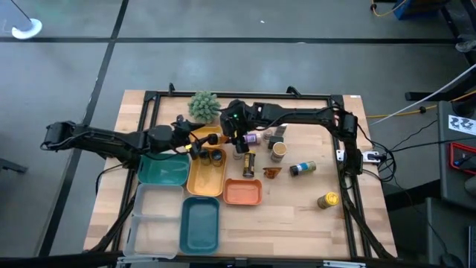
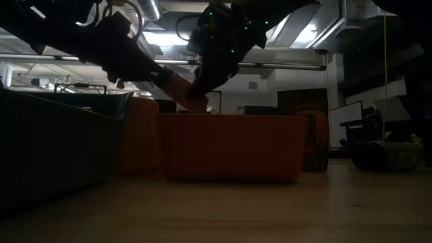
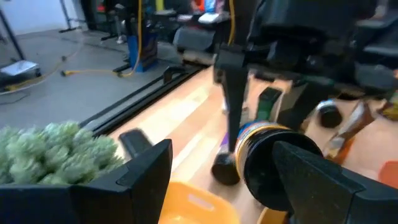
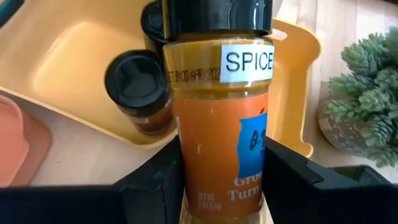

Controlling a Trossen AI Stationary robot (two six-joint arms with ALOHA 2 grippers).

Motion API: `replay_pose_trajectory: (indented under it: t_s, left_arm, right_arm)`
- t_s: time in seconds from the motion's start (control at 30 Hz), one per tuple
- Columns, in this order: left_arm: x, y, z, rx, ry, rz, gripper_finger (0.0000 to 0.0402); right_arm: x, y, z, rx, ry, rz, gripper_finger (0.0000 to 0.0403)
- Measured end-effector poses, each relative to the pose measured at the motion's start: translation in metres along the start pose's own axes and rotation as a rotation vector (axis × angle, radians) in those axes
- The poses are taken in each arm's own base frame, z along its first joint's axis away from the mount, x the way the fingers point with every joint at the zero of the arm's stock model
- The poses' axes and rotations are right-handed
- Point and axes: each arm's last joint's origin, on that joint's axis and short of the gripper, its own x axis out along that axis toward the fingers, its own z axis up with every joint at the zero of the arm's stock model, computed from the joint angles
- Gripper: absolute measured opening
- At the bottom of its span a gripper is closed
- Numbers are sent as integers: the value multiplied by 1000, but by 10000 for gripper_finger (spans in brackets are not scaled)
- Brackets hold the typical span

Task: Sort spices by type
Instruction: Put the black seasoning bottle into the bottom yellow bin

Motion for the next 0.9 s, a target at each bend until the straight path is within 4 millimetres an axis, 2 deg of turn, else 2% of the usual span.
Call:
replay_pose_trajectory:
  t_s: [0.37, 0.6, 0.9]
  left_arm:
    - [-20, 6, 14, 26, -76, -32, 269]
    - [-37, 6, 15, 23, -49, -161, 269]
    - [-49, 3, 15, 44, -50, -208, 269]
  right_arm:
    - [-1, -3, 8, -17, -66, -28, 170]
    - [-2, -6, 14, -28, -126, -67, 170]
    - [-3, -10, 20, -25, -188, -103, 170]
